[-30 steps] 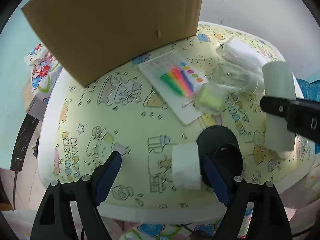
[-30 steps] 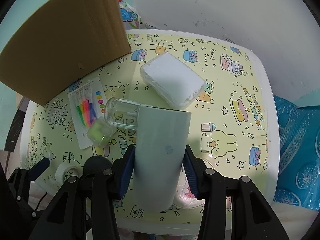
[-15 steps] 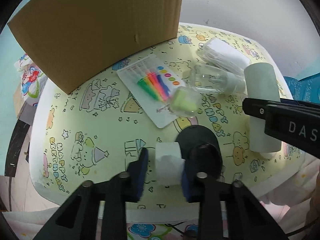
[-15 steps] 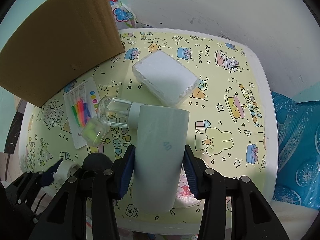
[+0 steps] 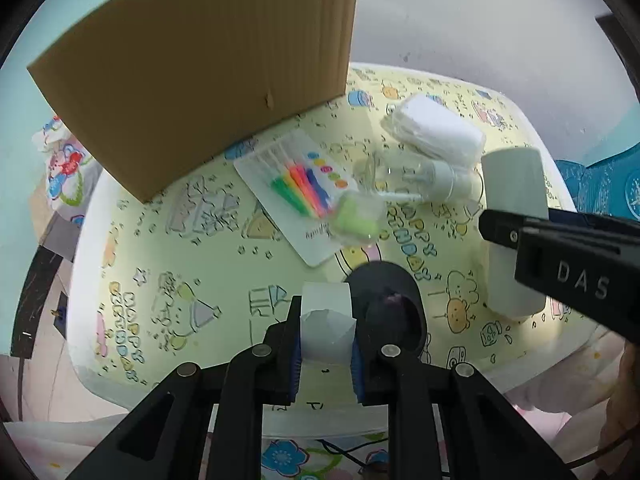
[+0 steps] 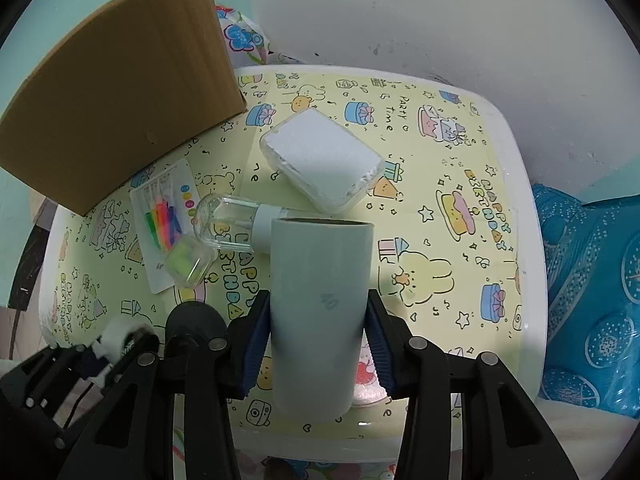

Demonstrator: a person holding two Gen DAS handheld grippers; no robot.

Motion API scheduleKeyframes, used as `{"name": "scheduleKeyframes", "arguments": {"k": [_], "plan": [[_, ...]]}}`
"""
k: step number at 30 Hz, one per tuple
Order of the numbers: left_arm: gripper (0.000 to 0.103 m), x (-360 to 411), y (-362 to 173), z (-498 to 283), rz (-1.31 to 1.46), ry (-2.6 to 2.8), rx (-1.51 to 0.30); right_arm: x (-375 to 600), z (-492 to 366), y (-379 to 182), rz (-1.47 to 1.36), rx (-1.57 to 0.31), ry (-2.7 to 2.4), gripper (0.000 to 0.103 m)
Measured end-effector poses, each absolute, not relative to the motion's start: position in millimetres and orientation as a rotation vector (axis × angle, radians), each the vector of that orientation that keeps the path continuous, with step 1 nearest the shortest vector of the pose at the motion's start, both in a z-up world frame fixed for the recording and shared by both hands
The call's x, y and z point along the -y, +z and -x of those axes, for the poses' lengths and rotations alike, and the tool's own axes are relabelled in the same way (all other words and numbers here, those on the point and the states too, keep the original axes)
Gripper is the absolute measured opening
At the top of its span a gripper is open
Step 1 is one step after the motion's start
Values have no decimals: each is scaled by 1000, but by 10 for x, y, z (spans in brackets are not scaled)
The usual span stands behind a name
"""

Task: Organize objects
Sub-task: 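Carry the tape roll and green tube over the cardboard box with both grippers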

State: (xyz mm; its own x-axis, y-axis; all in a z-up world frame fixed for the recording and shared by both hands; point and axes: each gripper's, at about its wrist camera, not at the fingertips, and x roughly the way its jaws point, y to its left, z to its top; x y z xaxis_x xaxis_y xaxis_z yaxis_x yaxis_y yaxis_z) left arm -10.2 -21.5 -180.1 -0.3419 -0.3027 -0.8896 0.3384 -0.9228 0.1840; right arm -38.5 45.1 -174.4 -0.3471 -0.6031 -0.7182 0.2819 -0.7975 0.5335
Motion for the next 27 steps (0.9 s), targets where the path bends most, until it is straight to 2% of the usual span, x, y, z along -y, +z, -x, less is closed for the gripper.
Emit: {"name": "scheduleKeyframes", "arguments": {"k": [9, 21, 27], "plan": [[18, 314, -1281, 235, -1428, -2314, -63, -610, 430, -1594, -1311, 489, -2168, 48], [18, 585, -552, 357, -1321, -2319, -113, -731, 568, -993, -1184, 543, -2168, 47], [18, 708, -281, 480, -1274, -2316, -68, -703, 694, -587, -1093, 528, -2187, 48]]}}
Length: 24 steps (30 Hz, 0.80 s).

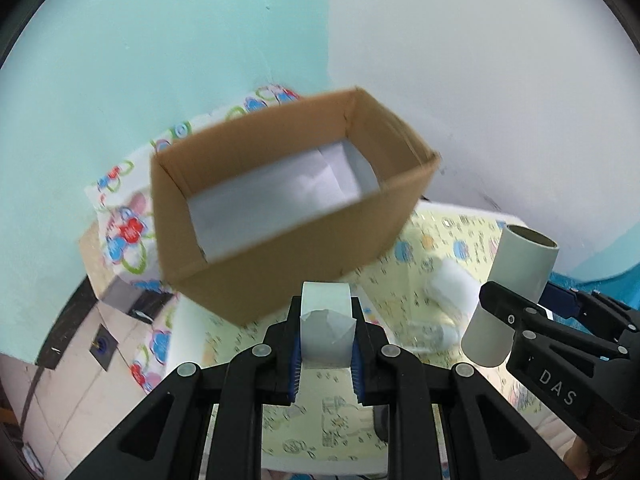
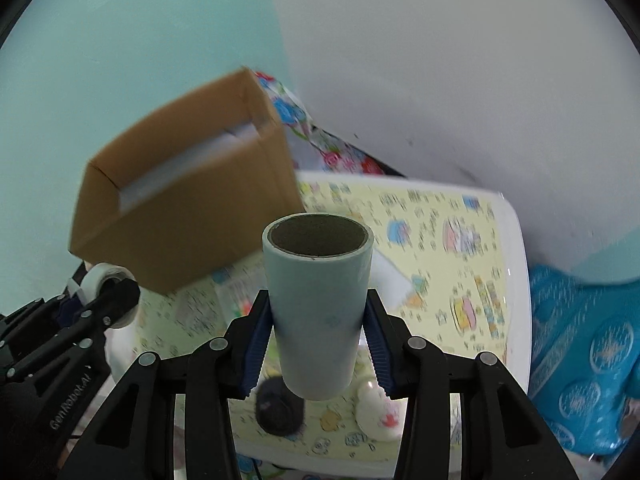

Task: Organize objects
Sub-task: 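Carry the tape roll and green tube over the cardboard box with both grippers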

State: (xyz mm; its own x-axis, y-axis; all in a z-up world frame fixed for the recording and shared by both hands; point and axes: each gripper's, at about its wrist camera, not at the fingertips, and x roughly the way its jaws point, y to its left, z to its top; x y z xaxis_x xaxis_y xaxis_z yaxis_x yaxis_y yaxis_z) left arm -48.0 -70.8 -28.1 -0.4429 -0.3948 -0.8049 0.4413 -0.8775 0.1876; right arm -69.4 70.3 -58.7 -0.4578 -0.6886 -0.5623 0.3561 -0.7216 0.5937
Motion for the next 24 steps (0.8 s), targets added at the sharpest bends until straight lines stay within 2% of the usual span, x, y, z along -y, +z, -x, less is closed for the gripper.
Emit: {"name": "scheduleKeyframes", "arguments": {"k": [15, 24], "plan": [[18, 1177, 268, 931, -1185, -2355, -41, -610, 1075, 260, -930, 535, -2214, 48], [18, 1593, 41, 1193, -1269, -2307, -108, -568, 1220, 443, -940, 554, -2261, 48]]}}
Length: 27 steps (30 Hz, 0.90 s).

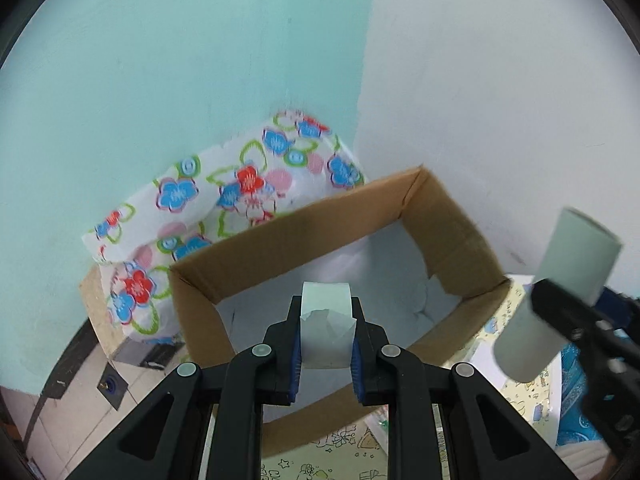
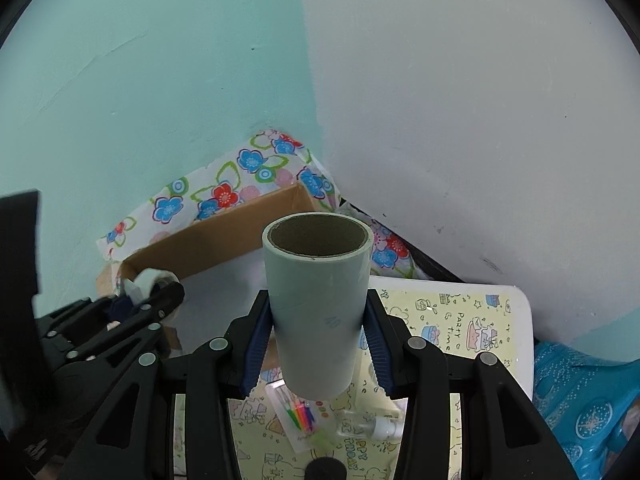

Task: Organize objects
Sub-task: 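Carry the tape roll and green tube over the cardboard box with both grippers, then open both grippers to drop the tape roll and tube into the box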

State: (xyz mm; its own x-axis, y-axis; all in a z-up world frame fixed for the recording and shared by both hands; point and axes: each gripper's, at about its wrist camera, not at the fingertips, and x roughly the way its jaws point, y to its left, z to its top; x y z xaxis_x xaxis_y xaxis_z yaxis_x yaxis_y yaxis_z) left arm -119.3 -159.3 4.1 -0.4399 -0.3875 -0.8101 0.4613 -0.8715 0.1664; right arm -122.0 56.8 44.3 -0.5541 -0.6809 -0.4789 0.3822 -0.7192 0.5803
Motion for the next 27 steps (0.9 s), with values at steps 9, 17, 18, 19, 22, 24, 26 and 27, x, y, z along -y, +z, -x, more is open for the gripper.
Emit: {"name": "scheduleKeyframes", "arguments": {"k": [9, 17, 18, 19, 22, 24, 26, 27], "plan": [[59, 1820, -144, 1262, -1360, -2248, -167, -361, 1346, 510, -957, 507, -2278, 48], [78, 1870, -106, 1219, -1379, -2269, -225, -282, 1359, 689, -914, 471, -2295, 47], [79, 1872, -98, 1209, -1379, -2272, -225, -276, 1361, 727, -902, 467, -2301, 47], [80, 1879, -91, 1201, -1378, -2274, -225, -261, 1370, 764, -890, 467, -2305, 48], [82, 1901, -88, 1163, -1377, -2267, -215, -166, 1414, 812, -875, 463, -2296, 48], [82, 1929, -89, 1144, -1376, -2266, -218, -67, 1458, 787, -889, 456, -2277, 47], [83, 1935, -82, 1132, -1370, -2267, -199, 45, 1512, 736, -913, 458, -2249, 48], [83, 1937, -84, 1126, -1371, -2270, -197, 97, 1536, 705, -928, 462, -2232, 48]]}}
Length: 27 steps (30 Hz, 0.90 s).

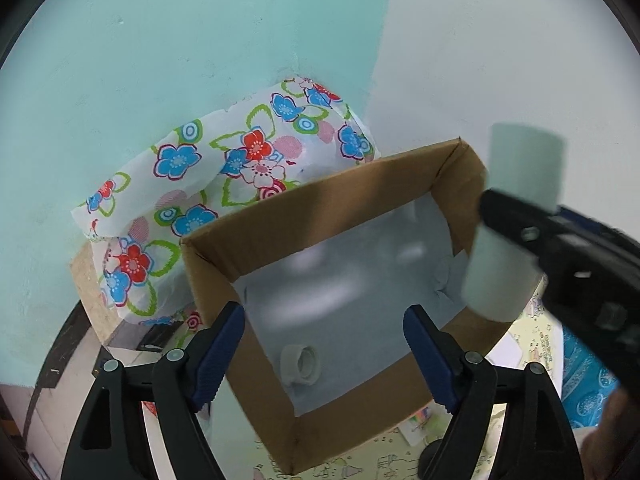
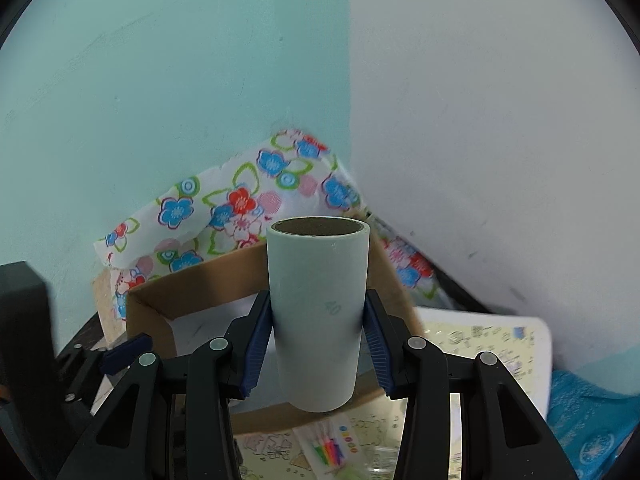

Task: Organize objects
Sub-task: 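Open both grippers to drop the tape roll and tube into the box, then move both grippers back over the table toward the black cap and bunny container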

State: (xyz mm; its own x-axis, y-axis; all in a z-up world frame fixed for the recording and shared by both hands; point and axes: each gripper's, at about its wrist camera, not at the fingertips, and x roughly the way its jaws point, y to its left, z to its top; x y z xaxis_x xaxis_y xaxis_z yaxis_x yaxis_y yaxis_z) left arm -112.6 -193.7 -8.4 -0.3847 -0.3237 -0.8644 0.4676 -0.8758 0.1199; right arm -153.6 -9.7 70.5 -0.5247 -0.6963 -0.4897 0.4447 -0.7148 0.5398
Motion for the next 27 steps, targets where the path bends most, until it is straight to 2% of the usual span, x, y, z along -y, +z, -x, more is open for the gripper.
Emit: {"name": "scheduleKeyframes", "arguments": {"k": [7, 10, 11, 12, 14, 19, 27], "plan": [[84, 1928, -87, 1124, -1382, -2292, -188, 380, 1616, 526, -1020, 458, -2169, 48], [85, 1916, -91, 1124, -1386, -2292, -176, 315, 1614, 465, -1043, 502, -2148, 51], [85, 1912, -92, 1126, -1385, -2291, -172, 281, 1614, 458, -1043, 514, -2144, 58], [85, 1913, -92, 1125, -1388, -2291, -176, 252, 1610, 450, -1039, 526, -2145, 70], [86, 1900, -77, 1126, -1385, -2296, -179, 205, 1592, 459, -1019, 535, -2163, 81], [86, 1826, -46, 1116, -1384, -2298, -184, 82, 1525, 495, -990, 474, -2213, 81], [86, 1330, 175, 1027, -1300, -2351, -27, -387, 1257, 426, -953, 421, -2312, 81]]}}
